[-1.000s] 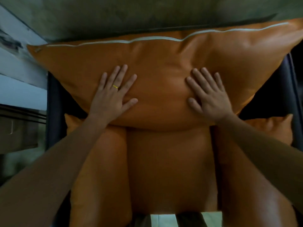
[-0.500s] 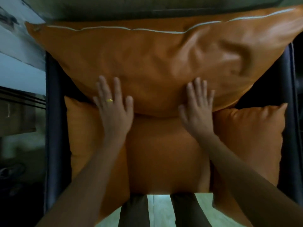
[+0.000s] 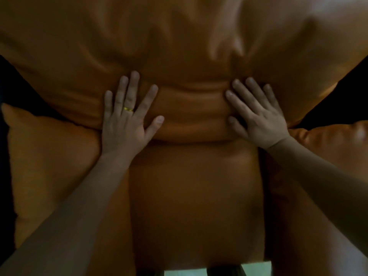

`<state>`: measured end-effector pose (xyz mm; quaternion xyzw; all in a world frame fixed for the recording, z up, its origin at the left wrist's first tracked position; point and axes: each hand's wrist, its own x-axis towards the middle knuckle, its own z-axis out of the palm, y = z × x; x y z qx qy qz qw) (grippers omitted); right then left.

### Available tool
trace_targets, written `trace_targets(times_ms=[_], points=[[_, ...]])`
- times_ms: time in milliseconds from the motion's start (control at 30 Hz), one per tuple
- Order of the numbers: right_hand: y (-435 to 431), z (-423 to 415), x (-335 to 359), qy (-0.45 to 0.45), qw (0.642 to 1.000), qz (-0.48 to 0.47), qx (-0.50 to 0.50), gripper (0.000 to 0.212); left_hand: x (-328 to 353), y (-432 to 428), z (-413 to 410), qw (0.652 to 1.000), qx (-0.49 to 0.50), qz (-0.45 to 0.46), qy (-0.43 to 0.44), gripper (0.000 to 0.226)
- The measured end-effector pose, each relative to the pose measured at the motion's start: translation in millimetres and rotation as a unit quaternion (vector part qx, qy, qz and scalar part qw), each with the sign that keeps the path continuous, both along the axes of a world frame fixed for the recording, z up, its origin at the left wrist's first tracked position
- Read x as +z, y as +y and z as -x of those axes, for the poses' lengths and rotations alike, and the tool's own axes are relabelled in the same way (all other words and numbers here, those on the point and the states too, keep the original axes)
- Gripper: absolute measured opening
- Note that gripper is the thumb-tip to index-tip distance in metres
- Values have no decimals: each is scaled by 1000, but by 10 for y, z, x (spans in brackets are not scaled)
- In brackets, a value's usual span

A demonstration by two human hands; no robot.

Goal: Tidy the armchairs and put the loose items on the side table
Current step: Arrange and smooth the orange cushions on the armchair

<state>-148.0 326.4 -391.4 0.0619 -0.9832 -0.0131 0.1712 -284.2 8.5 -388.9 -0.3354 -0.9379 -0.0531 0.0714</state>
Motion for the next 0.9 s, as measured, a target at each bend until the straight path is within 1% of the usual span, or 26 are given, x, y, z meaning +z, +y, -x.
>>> trace_targets(times_ms=[67, 133, 200, 333, 433, 500, 533, 600, 633, 667, 700, 767, 800, 833, 900], points=[[134, -169, 42, -21, 999, 3, -41, 64, 46, -48, -55, 999, 36, -12, -28, 70], [201, -334, 85, -45, 992, 36, -116, 66, 108, -103, -126, 996, 68, -17, -58, 70], [183, -453, 136, -66, 977, 73, -188, 68, 167, -148, -161, 992, 95, -15, -87, 68], [-6, -563, 263, -92, 939, 161, -290, 71, 339, -160, -246, 981, 128, -36, -138, 65], [-281, -584, 368, -50, 899, 267, -344, 74, 473, -219, -372, 967, 166, -103, -165, 68], [-453, -583, 418, -24, 866, 333, -371, 76, 545, -255, -476, 945, 201, -162, -201, 74], [-531, -580, 423, -10, 845, 370, -387, 77, 563, -261, -551, 932, 215, -190, -222, 76], [-674, -541, 406, 8, 789, 446, -422, 81, 558, -222, -751, 904, 236, -243, -261, 79], [-744, -505, 394, 8, 774, 467, -428, 84, 534, -173, -865, 890, 248, -265, -276, 80], [-812, -467, 381, 1, 778, 470, -417, 85, 499, -99, -977, 880, 259, -280, -284, 80], [-882, -434, 363, -13, 802, 452, -391, 85, 462, -6, -1080, 875, 268, -285, -284, 81], [-1004, -360, 330, -42, 859, 394, -324, 84, 355, 200, -1205, 876, 269, -286, -279, 85], [-1039, -317, 314, -46, 876, 370, -305, 85, 307, 312, -1218, 873, 266, -294, -285, 88], [-1052, -276, 291, -47, 883, 355, -304, 87, 253, 416, -1203, 865, 269, -307, -292, 91], [-1028, -245, 196, -62, 883, 332, -326, 94, 142, 589, -1135, 841, 287, -342, -304, 94]])
